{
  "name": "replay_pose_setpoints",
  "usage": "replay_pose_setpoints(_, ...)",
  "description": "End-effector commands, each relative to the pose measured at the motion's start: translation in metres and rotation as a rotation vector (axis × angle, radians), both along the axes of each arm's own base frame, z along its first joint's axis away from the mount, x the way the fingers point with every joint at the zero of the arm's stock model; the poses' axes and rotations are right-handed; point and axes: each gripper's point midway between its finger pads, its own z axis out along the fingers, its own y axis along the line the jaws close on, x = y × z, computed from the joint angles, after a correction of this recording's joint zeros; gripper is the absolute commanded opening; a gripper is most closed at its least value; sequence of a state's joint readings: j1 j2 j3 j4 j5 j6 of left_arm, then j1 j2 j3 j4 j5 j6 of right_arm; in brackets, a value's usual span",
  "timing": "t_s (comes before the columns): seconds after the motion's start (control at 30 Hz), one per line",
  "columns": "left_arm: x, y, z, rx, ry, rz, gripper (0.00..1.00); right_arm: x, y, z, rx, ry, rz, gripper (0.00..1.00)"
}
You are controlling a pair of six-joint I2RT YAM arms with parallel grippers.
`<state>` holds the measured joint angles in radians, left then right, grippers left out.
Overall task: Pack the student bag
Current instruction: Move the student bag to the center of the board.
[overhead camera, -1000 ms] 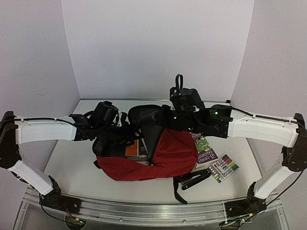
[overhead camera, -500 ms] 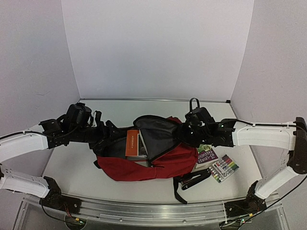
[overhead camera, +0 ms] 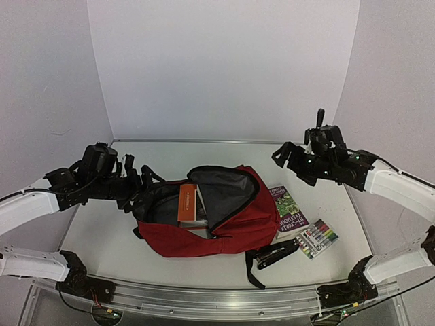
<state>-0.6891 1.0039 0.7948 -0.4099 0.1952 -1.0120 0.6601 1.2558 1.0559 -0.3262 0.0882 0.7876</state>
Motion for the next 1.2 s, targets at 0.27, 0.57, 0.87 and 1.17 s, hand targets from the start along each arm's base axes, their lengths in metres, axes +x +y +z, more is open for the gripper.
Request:
replay_pose_setpoints(0.27, 0.003, 0.065, -0.03, 0.247, 0.065, 0.109, 1.0, -0.003, -0.094, -0.115, -0.121, 0.288, -0.045, 0.98)
replay_pose_setpoints(0.57, 0.022, 0.099, -0.048, 0.366, 0.104, 0.141, 1.0, -0.04, -0.066, -0.148, -0.245, 0.376, 0.006, 0.98)
replay_pose_setpoints(0.87, 0.051, 0.088, -0.084, 0.306, 0.143, 0.079, 1.0, -0.037, -0.04, -0.167, -0.292, 0.397, 0.046, 0.98)
replay_pose_setpoints(1.17, 0.073, 0.064, -0.103, 0.225, 0.15, -0.009, 0.93, -0.033, -0.032, -0.159, -0.224, 0.355, 0.031, 0.98)
